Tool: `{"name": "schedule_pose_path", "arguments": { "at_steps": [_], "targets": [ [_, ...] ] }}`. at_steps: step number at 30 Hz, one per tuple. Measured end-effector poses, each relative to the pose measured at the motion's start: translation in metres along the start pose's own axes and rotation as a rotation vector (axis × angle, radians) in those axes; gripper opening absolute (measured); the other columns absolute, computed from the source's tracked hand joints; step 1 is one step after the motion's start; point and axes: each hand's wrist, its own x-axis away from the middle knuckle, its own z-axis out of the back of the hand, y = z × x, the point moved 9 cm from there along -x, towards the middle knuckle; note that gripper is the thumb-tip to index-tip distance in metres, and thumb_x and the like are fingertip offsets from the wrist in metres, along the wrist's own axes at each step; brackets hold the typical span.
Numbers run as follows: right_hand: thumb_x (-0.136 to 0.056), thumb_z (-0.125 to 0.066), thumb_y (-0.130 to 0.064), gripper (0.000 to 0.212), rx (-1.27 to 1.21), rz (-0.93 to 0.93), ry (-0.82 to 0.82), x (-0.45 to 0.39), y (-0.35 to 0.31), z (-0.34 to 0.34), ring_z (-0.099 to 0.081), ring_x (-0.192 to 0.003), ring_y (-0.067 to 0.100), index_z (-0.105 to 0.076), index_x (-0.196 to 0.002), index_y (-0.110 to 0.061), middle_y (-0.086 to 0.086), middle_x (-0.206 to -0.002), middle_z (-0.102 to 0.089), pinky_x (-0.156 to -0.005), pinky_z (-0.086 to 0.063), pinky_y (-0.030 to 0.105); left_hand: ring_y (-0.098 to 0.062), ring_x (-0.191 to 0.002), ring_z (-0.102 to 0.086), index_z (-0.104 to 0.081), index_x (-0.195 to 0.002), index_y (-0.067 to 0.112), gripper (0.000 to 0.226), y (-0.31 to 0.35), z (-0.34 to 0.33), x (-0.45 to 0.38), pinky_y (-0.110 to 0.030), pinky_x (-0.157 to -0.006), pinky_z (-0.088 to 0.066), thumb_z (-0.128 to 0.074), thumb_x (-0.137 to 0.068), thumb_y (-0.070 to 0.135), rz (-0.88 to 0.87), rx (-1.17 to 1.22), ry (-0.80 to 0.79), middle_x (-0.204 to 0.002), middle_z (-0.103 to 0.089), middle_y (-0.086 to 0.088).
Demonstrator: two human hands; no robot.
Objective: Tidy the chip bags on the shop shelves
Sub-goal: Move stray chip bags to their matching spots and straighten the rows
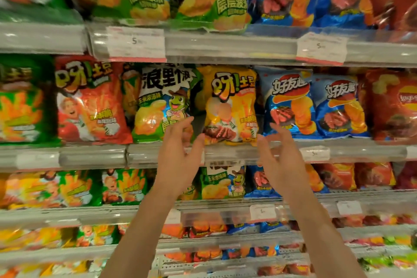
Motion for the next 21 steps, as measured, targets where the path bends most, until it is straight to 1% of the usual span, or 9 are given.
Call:
{"name": "schedule_pose_path", "arguments": {
  "at_steps": [2, 4, 6, 8, 9, 11, 14, 17, 21],
  "targets": [
    [-0.094, -0.049, -0.062, 0.064, 0.047, 0.032, 0.012, -0.022, -0.010, -0.003, -0.066, -0.072, 0.012, -0.039, -0.148, -0.028, -0.008, -0.116, -0.060, -0.071, -0.058, 0.044, -0.005, -0.110, -0.057, -0.047, -0.140, 0.028, 0.044, 0.011, -0.003, -0.015, -0.027, -0.095, -0.051, -0.059, -0.098, 0.034, -0.020, -0.027, -0.015, -0.133, -0.047, 0.005],
    [-0.096, -0.052, -0.057, 0.061, 0.138, 0.065, 0.013, -0.043, -0.017, -0.008, -0.066, -0.089, 0.019, -0.043, -0.145, -0.022, 0.001, -0.122, -0.060, -0.081, -0.056, 0.047, -0.010, -0.118, -0.055, -0.043, -0.143, 0.028, 0.048, 0.020, -0.015, -0.030, -0.034, -0.102, -0.050, -0.058, -0.098, 0.034, -0.034, -0.077, -0.056, -0.140, -0.043, 0.001],
    [-0.097, -0.054, -0.052, 0.059, 0.200, 0.116, -0.007, -0.059, -0.024, -0.016, -0.061, -0.110, 0.029, -0.048, -0.143, -0.015, 0.010, -0.127, -0.060, -0.091, -0.053, 0.048, -0.020, -0.131, -0.048, -0.035, -0.150, 0.027, 0.055, 0.023, -0.032, -0.043, -0.039, -0.112, -0.041, -0.056, -0.099, 0.035, -0.030, -0.163, -0.119, -0.148, -0.039, -0.005],
    [-0.099, -0.053, -0.049, 0.055, 0.199, 0.114, -0.075, -0.069, -0.026, -0.028, -0.058, -0.119, 0.033, -0.048, -0.142, -0.014, 0.013, -0.130, -0.062, -0.094, -0.050, 0.045, -0.028, -0.138, -0.041, -0.025, -0.154, 0.026, 0.061, 0.018, -0.048, -0.051, -0.037, -0.113, -0.034, -0.053, -0.100, 0.036, 0.023, -0.243, -0.184, -0.155, -0.033, -0.009],
    [-0.100, -0.051, -0.048, 0.053, 0.183, 0.087, -0.132, -0.071, -0.024, -0.036, -0.058, -0.121, 0.034, -0.047, -0.142, -0.016, 0.011, -0.132, -0.062, -0.094, -0.049, 0.043, -0.029, -0.138, -0.041, -0.022, -0.156, 0.026, 0.063, 0.015, -0.054, -0.052, -0.037, -0.110, -0.034, -0.051, -0.101, 0.037, 0.046, -0.263, -0.209, -0.156, -0.033, -0.010],
    [-0.102, -0.048, -0.047, 0.054, 0.121, 0.008, -0.233, -0.071, -0.017, -0.047, -0.058, -0.124, 0.033, -0.039, -0.148, -0.020, 0.008, -0.137, -0.061, -0.096, -0.046, 0.041, -0.029, -0.131, -0.051, -0.018, -0.156, 0.027, 0.065, 0.009, -0.062, -0.054, -0.038, -0.104, -0.041, -0.050, -0.102, 0.040, 0.060, -0.270, -0.240, -0.152, -0.042, -0.009],
    [-0.101, -0.051, -0.048, 0.064, 0.023, -0.033, -0.232, -0.072, -0.013, -0.045, -0.057, -0.127, 0.029, -0.031, -0.154, -0.018, 0.005, -0.139, -0.059, -0.103, -0.046, 0.040, -0.023, -0.114, -0.061, -0.019, -0.155, 0.030, 0.064, 0.006, -0.063, -0.052, -0.039, -0.097, -0.049, -0.051, -0.101, 0.041, 0.048, -0.226, -0.211, -0.141, -0.054, -0.006],
    [-0.098, -0.056, -0.048, 0.067, -0.066, -0.045, -0.195, -0.076, -0.016, -0.035, -0.058, -0.124, 0.022, -0.032, -0.154, -0.019, -0.002, -0.131, -0.058, -0.104, -0.047, 0.040, -0.014, -0.117, -0.059, -0.025, -0.151, 0.038, 0.063, 0.012, -0.059, -0.053, -0.040, -0.102, -0.049, -0.058, -0.097, 0.042, 0.032, -0.119, -0.150, -0.137, -0.056, 0.000],
    [-0.096, -0.060, -0.049, 0.066, -0.193, -0.023, -0.174, -0.081, -0.031, -0.016, -0.061, -0.114, 0.012, -0.037, -0.151, -0.022, -0.009, -0.128, -0.057, -0.096, -0.052, 0.031, -0.012, -0.123, -0.055, -0.032, -0.146, 0.045, 0.064, 0.029, -0.050, -0.056, -0.042, -0.106, -0.047, -0.061, -0.089, 0.050, 0.022, 0.022, -0.113, -0.136, -0.055, 0.007]
  ]
}}
